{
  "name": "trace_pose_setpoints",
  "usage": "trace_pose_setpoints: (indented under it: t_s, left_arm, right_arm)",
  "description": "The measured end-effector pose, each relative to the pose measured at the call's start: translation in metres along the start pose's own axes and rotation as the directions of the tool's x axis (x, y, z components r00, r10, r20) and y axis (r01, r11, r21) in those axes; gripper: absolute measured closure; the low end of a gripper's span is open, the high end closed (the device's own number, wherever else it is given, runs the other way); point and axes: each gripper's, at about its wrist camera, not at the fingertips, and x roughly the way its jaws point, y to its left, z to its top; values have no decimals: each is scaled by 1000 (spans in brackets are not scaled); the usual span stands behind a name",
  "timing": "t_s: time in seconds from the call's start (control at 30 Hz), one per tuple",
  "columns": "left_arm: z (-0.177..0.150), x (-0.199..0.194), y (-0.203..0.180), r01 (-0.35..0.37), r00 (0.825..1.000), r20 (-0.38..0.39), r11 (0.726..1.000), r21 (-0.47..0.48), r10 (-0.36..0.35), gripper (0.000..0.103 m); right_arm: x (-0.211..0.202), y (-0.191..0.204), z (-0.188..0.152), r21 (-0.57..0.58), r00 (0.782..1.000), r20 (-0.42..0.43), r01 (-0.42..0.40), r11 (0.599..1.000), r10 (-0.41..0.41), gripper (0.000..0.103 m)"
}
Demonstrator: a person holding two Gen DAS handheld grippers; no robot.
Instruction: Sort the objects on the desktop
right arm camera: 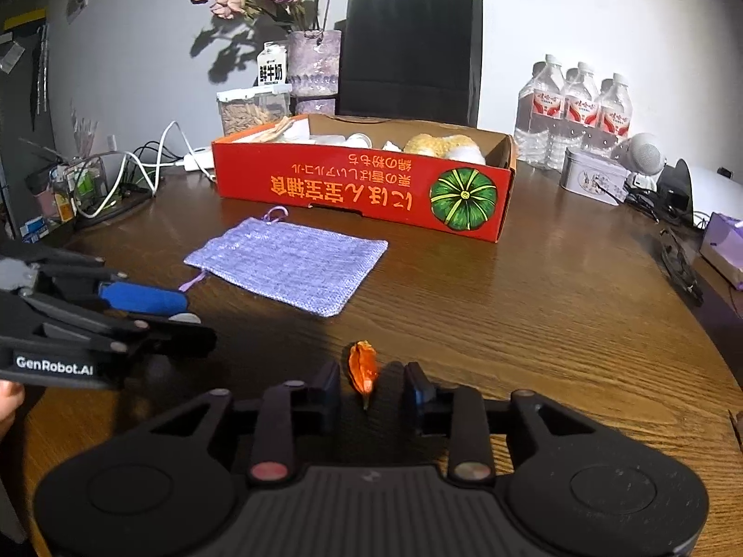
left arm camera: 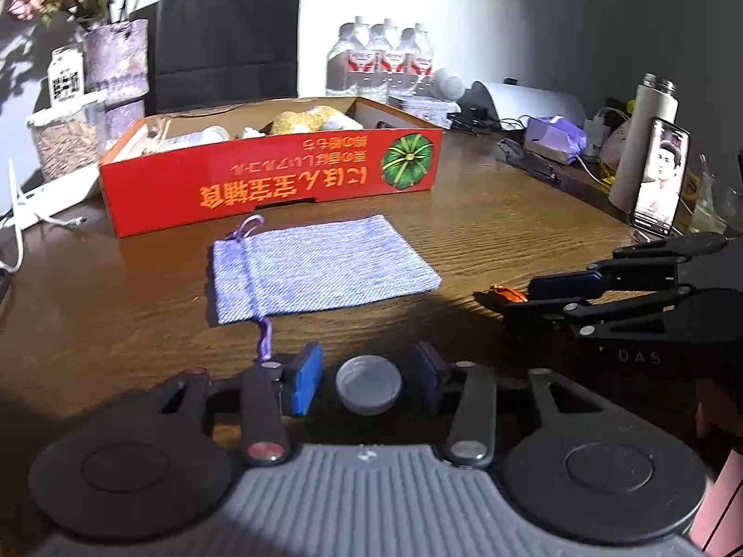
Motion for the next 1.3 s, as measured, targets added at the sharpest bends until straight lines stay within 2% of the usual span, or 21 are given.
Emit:
trace_pose_setpoints:
  t_s: [0.07, 0.1, 0.13, 0.17, 0.43, 0.53, 0.6, 0.67, 0.73, 0.8, 1.07, 1.2, 1.3]
  left_arm:
    - [-1, -2, 2, 2, 1000, 0, 1000, -10, -2, 57]
    - [-2, -3, 3, 1, 1000, 1, 1000, -9, -1, 61]
    - [-2, -3, 3, -4, 1000, 1, 1000, -5, 4, 67]
    - [-3, -3, 2, -18, 1000, 3, 1000, -1, 18, 73]
    - [-3, -6, 18, -88, 996, 5, 994, -64, 89, 74]
    - [-5, -8, 19, -97, 995, 5, 993, -63, 97, 73]
    - [-5, -8, 18, -100, 995, 5, 993, -61, 100, 69]
    - [-5, -8, 17, -101, 995, 6, 994, -51, 102, 68]
    - [-7, -8, 15, -110, 994, 10, 993, -35, 111, 74]
    - [-8, -10, 15, -113, 993, 17, 993, -39, 113, 74]
    - [-16, -58, 22, -125, 989, 70, 985, -116, 133, 74]
    - [-4, -80, 26, -123, 981, 132, 984, -132, 140, 74]
    - [13, -84, 34, -117, 975, 168, 981, -153, 143, 74]
  right_arm:
    - [3, 2, 2, -13, 1000, 1, -3, 1000, 3, 75]
    - [5, 3, 3, -19, 1000, 3, -11, 1000, 11, 76]
    - [7, 5, 4, -25, 1000, 5, -23, 999, 23, 89]
    - [9, 7, 6, -32, 999, 4, -37, 999, 37, 90]
    - [17, 19, 12, -33, 999, 6, -36, 999, 37, 88]
    - [17, 18, 12, -30, 1000, 6, -29, 999, 29, 82]
    - [17, 18, 12, -29, 1000, 6, -29, 999, 29, 82]
    - [17, 20, 11, -35, 1000, 10, -28, 999, 29, 82]
    - [17, 22, 11, -39, 999, 8, -41, 998, 41, 90]
    - [15, 25, 10, -35, 1000, 9, -29, 999, 29, 91]
    - [-34, 29, -3, 15, 998, 62, 16, 1000, -17, 91]
    - [-56, 17, 2, 57, 993, 111, 41, 998, -47, 91]
    - [-58, 6, 18, 72, 987, 144, 59, 996, -69, 91]
